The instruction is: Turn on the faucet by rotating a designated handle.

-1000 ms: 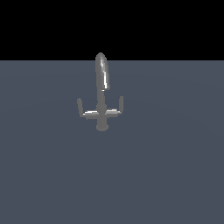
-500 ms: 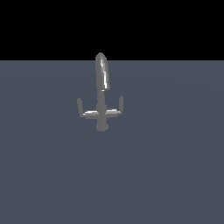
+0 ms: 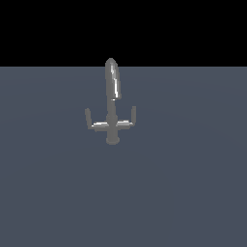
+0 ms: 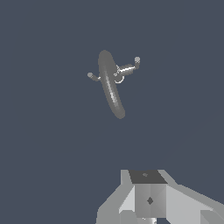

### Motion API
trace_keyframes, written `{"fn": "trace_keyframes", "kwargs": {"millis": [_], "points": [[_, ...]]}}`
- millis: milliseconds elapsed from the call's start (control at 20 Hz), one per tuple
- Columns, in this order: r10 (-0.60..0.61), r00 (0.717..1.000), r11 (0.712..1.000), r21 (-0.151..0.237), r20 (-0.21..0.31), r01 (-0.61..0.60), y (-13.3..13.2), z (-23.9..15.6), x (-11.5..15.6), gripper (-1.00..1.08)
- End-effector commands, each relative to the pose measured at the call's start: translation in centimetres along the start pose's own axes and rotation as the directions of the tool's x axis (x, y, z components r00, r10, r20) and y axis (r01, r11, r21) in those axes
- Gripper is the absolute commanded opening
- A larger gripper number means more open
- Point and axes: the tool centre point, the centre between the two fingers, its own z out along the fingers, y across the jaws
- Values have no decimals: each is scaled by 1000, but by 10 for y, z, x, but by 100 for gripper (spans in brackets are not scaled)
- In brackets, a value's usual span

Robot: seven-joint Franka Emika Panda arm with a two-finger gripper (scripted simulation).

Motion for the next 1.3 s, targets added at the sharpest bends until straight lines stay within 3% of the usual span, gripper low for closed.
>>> {"fn": "trace_keyframes", "kwargs": {"millis": [0, 600, 1250], "points": [[23, 999, 999, 45, 24, -24, 6, 8, 15, -100], [108, 983, 957, 251, 148, -143, 33, 51, 83, -100], [157, 943, 854, 440, 293, -279, 56, 111, 144, -100]]}}
